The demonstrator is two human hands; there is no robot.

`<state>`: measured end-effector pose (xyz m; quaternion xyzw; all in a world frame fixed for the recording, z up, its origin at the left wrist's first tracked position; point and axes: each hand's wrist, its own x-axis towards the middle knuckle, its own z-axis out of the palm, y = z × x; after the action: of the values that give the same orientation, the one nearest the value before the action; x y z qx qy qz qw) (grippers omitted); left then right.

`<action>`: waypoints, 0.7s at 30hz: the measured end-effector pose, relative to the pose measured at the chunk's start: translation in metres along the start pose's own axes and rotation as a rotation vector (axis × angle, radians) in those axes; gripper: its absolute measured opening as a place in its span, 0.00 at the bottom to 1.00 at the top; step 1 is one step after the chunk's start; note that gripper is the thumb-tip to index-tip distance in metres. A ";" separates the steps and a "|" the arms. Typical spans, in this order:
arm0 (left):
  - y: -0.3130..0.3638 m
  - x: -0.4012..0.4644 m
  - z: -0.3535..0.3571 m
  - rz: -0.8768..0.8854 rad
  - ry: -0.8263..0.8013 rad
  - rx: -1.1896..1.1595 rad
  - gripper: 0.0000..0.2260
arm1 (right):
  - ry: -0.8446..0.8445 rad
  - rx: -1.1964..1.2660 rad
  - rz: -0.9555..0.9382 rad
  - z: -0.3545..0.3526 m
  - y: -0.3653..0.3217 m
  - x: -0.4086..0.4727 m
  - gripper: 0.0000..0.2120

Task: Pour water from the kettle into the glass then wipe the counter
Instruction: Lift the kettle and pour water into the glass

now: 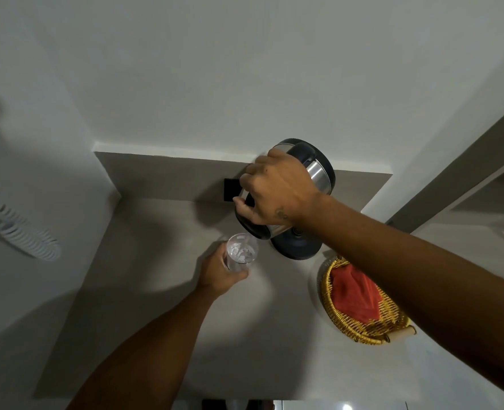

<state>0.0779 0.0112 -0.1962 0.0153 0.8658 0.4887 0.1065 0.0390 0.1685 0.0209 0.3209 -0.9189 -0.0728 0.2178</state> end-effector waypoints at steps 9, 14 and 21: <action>0.000 -0.001 -0.001 0.013 -0.004 0.007 0.34 | 0.023 -0.011 0.026 -0.012 0.003 0.001 0.20; -0.004 -0.001 -0.001 0.010 -0.003 -0.004 0.34 | 0.023 -0.009 0.043 -0.013 0.001 0.000 0.19; -0.011 0.000 0.002 0.012 0.011 0.000 0.34 | 0.039 0.045 0.093 -0.005 0.000 -0.005 0.20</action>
<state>0.0790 0.0071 -0.2061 0.0177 0.8662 0.4895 0.0986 0.0447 0.1721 0.0234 0.2839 -0.9298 -0.0358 0.2313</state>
